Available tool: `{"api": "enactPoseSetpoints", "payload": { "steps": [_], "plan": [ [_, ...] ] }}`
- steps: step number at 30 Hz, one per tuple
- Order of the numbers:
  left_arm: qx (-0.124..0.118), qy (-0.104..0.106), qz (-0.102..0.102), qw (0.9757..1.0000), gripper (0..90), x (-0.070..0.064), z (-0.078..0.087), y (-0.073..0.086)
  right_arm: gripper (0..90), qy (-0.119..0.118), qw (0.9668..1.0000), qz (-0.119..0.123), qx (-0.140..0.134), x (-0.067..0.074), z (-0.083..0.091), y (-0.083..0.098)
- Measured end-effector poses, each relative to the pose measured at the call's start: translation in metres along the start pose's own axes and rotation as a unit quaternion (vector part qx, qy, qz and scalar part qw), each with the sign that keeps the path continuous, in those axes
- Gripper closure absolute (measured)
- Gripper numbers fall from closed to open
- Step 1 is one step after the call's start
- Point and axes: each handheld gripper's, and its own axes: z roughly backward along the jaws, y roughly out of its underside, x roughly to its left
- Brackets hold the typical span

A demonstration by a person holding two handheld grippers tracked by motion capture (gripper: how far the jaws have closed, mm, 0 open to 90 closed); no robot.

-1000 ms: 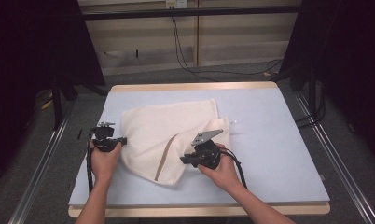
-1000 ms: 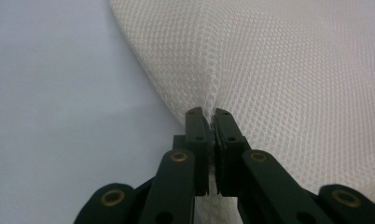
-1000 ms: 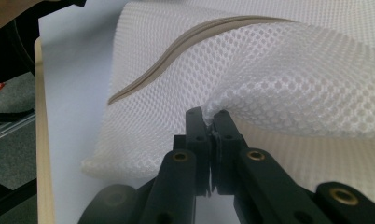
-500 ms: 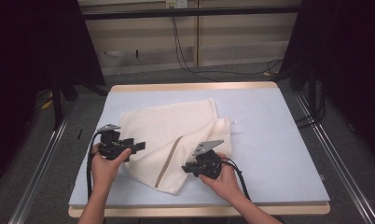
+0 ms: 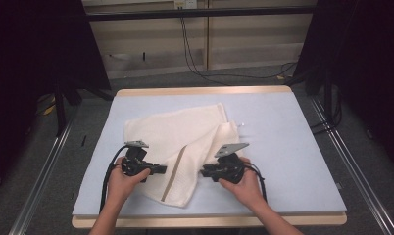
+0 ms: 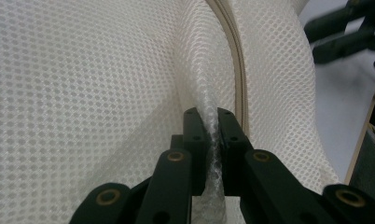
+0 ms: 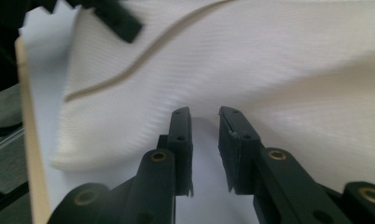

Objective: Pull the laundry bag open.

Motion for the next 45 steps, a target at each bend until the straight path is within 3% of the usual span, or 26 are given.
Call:
{"api": "enactPoseSetpoints", "payload": {
  "steps": [1,3,5,7,12,15,19,22,27,29,33,34,36,40,43,45],
  "plan": [
    [-0.007,0.0,0.006,1.0,84.5,0.001,0.001,0.002,74.3,0.004,0.9998,-0.015,-0.008,-0.007,0.009,0.001],
    [-0.006,0.003,0.001,1.0,84.5,0.002,0.002,0.004,74.6,0.041,0.9987,-0.028,-0.01,-0.023,0.028,0.004],
    [-0.006,-0.002,-0.002,1.0,84.5,0.001,0.003,0.003,74.6,0.058,0.9973,-0.041,-0.015,-0.036,0.042,0.008],
    [-0.001,0.001,-0.006,1.0,84.5,0.0,0.005,0.003,74.6,0.089,0.9944,-0.053,-0.02,-0.051,0.059,0.015],
    [-0.003,-0.002,-0.006,1.0,84.5,0.0,0.004,0.006,70.7,0.144,0.9869,-0.073,-0.007,-0.081,0.075,0.027],
    [-0.002,-0.002,-0.009,1.0,84.5,0.0,0.003,0.006,61.6,0.136,0.9858,-0.098,0.007,-0.096,0.066,0.029],
    [0.003,-0.006,-0.015,0.9999,84.5,0.001,0.003,0.005,53.4,0.121,0.9878,-0.097,0.011,-0.1,0.046,0.026],
    [0.003,-0.008,-0.015,0.9999,84.5,0.002,0.002,0.005,53.5,0.107,0.9887,-0.105,0.003,-0.102,0.035,0.024],
    [0.013,-0.016,-0.013,0.9997,84.6,0.006,-0.003,0.003,54.3,0.082,0.9929,-0.086,0.014,-0.099,0.013,0.011],
    [0.014,-0.018,-0.011,0.9997,84.5,0.008,-0.004,0.001,58.4,0.089,0.9927,-0.078,0.022,-0.097,0.006,0.007],
    [0.012,-0.023,-0.006,0.9996,84.6,0.012,-0.004,-0.001,85.5,0.126,0.9898,-0.048,0.047,-0.095,0.001,0.0],
    [0.013,-0.025,-0.004,0.9996,84.6,0.014,-0.005,-0.002,87.5,0.12,0.9902,-0.057,0.045,-0.099,0.0,-0.001],
    [0.006,-0.028,0.002,0.9996,84.6,0.017,-0.006,-0.006,88.2,0.117,0.9902,-0.065,0.042,-0.104,-0.001,-0.004],
    [-0.004,-0.041,-0.008,0.9991,84.7,0.02,-0.006,-0.018,88.9,0.14,0.9879,-0.062,0.021,-0.113,-0.006,-0.01],
    [-0.023,-0.041,-0.012,0.9988,84.8,0.025,-0.007,-0.03,88.8,0.177,0.9827,-0.05,0.014,-0.124,-0.009,-0.021],
    [-0.019,-0.041,-0.022,0.9987,84.8,0.021,-0.007,-0.034,87.9,0.181,0.9824,-0.045,0.005,-0.129,-0.011,-0.027]
  ]
}}
